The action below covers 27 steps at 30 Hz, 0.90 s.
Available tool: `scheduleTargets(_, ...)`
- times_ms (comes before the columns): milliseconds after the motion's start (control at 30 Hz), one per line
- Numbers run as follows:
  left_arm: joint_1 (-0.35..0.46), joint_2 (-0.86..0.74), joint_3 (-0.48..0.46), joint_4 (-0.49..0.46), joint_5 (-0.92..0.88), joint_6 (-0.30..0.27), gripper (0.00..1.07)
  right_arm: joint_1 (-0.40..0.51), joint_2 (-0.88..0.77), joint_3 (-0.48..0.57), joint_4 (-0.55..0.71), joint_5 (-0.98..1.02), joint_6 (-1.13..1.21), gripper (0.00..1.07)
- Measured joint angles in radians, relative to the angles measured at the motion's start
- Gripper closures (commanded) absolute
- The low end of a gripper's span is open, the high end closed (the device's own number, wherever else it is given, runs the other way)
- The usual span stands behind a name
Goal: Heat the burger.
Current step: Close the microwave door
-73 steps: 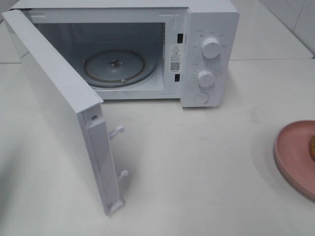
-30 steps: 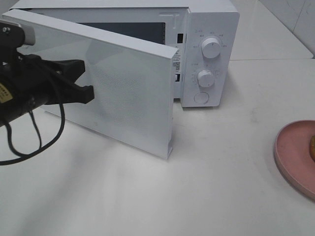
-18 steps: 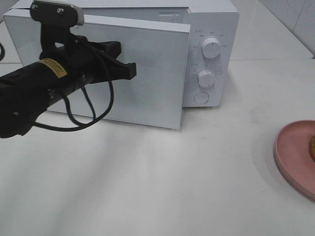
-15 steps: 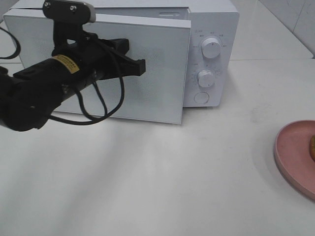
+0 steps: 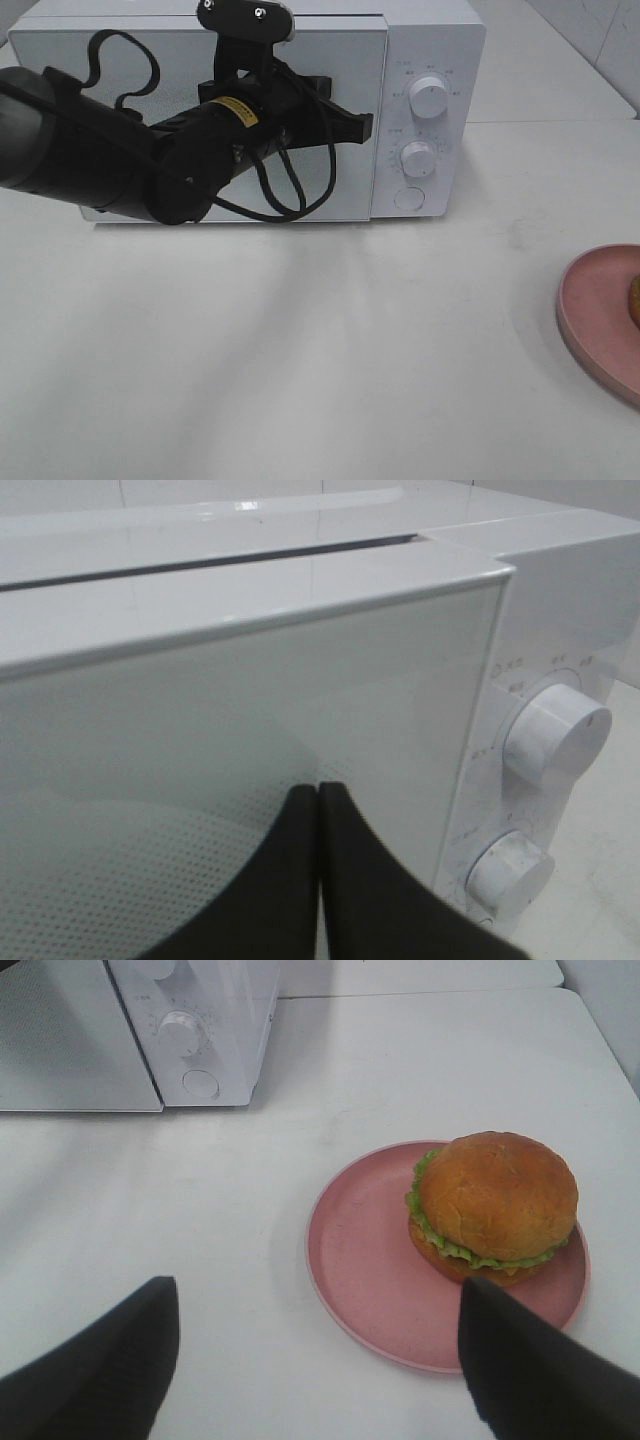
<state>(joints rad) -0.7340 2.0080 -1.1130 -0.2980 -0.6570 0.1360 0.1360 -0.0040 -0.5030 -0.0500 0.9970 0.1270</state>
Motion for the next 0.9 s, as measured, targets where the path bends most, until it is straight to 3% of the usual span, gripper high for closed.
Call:
scheduleTargets(167,-0.004,0.027,-0.06,-0.038,0.039,0.048,1.07,0.0,0.0,0.0,0.001,0.0,0.0,0.32)
scheduleTargets(500,-0.001,-0.009,-0.065,-0.077,0.169,0.057,1.07,0.0,0.0,0.0,0.001,0.0,0.0,0.32)
scheduleTargets(733,0.012,-0.121,0.011,-0.103,0.344,0.09,1.04,0.0,0.0,0.0,0.001,0.0,0.0,0.32)
scheduleTargets(867,0.012,-0.201,0.076,-0.105,0.476,0.119,0.85,0.0,0.0,0.0,0.001,0.0,0.0,0.32)
scheduleTargets(900,0.012,-0.246,0.102,-0.105,0.543,0.122,0.66,0.0,0.0,0.0,0.001,0.0,0.0,0.32)
